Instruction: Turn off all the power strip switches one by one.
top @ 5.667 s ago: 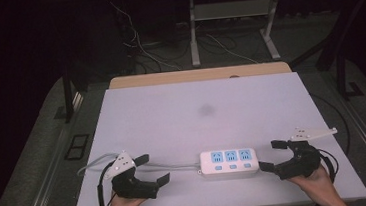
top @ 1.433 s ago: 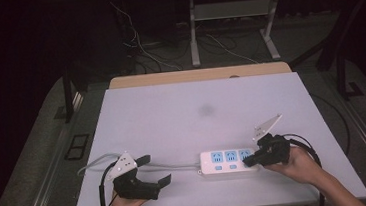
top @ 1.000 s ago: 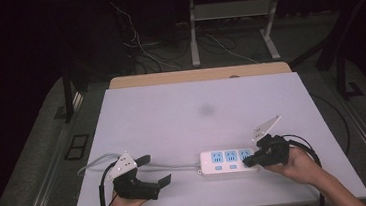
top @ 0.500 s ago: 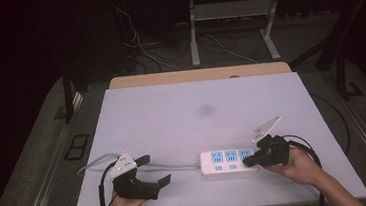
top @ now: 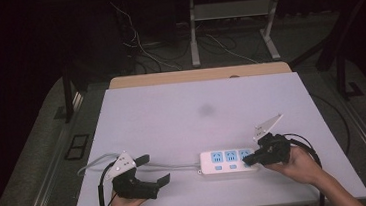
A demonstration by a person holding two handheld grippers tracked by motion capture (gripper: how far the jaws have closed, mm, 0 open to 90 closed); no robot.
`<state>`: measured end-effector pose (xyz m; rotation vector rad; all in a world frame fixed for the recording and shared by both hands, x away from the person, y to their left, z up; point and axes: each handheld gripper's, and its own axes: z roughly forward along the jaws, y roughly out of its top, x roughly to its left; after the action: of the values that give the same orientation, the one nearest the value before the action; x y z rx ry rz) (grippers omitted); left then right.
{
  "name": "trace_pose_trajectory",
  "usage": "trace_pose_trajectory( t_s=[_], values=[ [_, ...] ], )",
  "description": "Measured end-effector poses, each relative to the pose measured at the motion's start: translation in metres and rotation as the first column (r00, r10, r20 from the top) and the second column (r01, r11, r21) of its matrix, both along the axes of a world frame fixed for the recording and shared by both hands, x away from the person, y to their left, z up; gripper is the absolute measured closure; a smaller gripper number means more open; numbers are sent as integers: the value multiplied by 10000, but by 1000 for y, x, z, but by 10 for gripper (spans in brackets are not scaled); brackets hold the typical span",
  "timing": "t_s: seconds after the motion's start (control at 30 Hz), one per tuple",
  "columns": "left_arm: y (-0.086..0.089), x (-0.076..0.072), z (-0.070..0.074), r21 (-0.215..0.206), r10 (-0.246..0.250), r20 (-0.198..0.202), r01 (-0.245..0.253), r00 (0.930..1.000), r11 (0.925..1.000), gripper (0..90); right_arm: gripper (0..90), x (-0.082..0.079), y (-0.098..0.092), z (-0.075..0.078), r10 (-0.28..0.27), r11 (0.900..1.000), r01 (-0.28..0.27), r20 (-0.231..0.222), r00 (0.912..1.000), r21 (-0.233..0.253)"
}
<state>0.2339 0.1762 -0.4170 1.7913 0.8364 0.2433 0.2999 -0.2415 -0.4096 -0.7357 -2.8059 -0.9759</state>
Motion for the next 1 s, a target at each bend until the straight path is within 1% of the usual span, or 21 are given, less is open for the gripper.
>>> trace_pose_trajectory(
  t_s=[0.1, 0.4, 0.6, 0.67, 1.0],
  values=[
    [1, 0, 0, -55, 43, -29, -44, 10000, 10000, 0, 900, 0, -1, 0, -18, 10000, 18, -10, 10000, 15],
    [3, 1, 0, -48, 66, -21, -67, 10000, 10000, 0, 900, -3, 1, 5, 7, 10000, -7, 49, 10000, -22],
    [2, 1, 0, -42, 60, -15, -60, 10000, 10000, 0, 899, -4, 3, 13, 71, 10000, -70, 137, 9999, -58],
    [2, 1, 0, -40, 53, -13, -53, 10000, 10000, 0, 899, -3, 5, 18, 148, 9998, -145, 210, 9997, -136],
    [2, 0, 0, -55, 34, -12, -34, 10000, 10000, 0, 899, 0, 13, 27, 310, 9991, -300, 320, 9990, -299]
  ],
)
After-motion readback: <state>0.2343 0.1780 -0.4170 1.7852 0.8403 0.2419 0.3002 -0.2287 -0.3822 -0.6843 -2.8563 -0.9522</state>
